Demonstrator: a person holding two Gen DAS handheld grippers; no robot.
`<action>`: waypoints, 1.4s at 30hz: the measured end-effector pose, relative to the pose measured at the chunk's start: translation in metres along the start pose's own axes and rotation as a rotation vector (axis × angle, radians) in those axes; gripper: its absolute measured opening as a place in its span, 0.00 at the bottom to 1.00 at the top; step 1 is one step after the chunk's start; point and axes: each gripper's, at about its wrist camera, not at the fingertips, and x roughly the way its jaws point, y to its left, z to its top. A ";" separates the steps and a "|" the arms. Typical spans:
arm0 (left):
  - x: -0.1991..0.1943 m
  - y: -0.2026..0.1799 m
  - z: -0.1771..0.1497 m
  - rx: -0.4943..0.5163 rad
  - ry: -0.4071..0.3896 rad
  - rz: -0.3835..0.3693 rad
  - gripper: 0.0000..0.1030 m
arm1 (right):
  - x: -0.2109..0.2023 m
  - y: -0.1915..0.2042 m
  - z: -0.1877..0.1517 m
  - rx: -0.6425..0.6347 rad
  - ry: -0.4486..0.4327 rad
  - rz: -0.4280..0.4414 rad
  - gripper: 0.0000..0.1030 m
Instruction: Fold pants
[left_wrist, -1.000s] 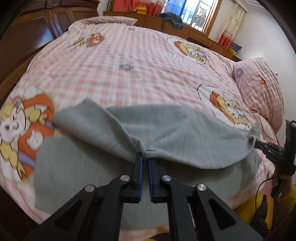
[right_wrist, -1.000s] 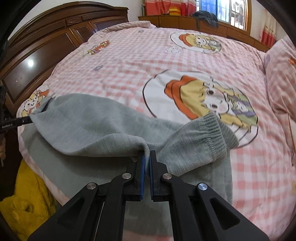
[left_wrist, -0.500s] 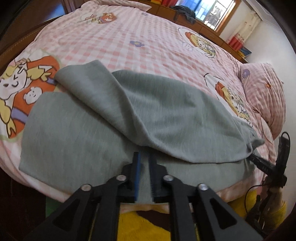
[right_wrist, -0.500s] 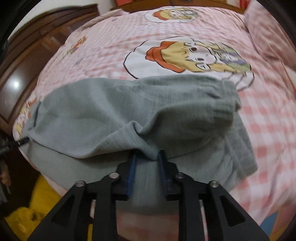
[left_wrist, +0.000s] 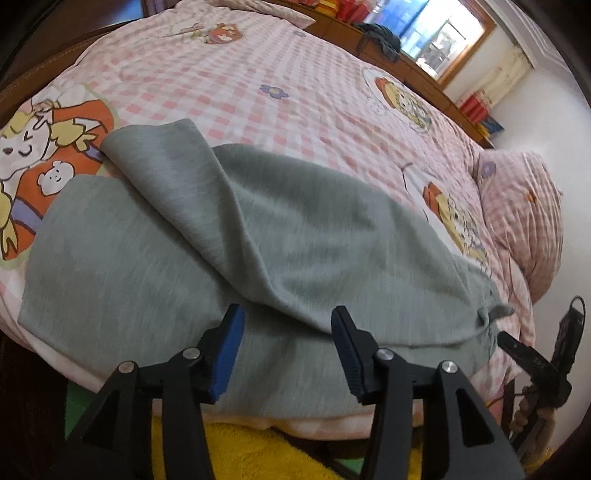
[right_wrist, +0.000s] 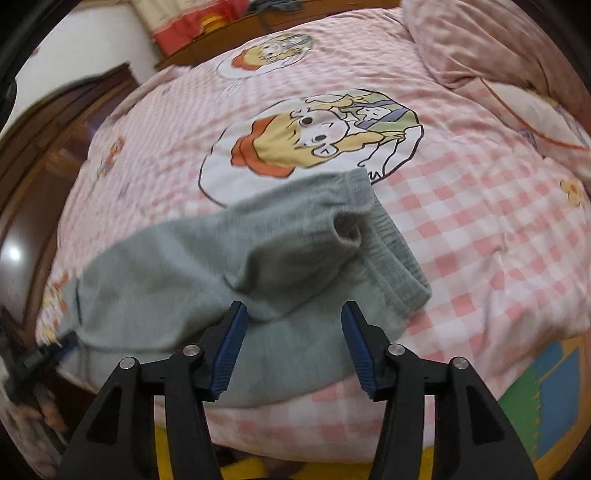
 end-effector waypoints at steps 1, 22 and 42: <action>0.002 0.002 0.002 -0.023 0.000 -0.003 0.51 | 0.002 0.001 0.003 0.028 0.001 0.009 0.52; 0.029 0.011 0.012 -0.123 -0.006 0.051 0.51 | 0.035 -0.006 0.030 0.339 0.047 -0.031 0.52; 0.023 0.020 0.015 -0.137 -0.040 0.046 0.07 | 0.022 -0.060 0.004 0.531 -0.034 0.096 0.05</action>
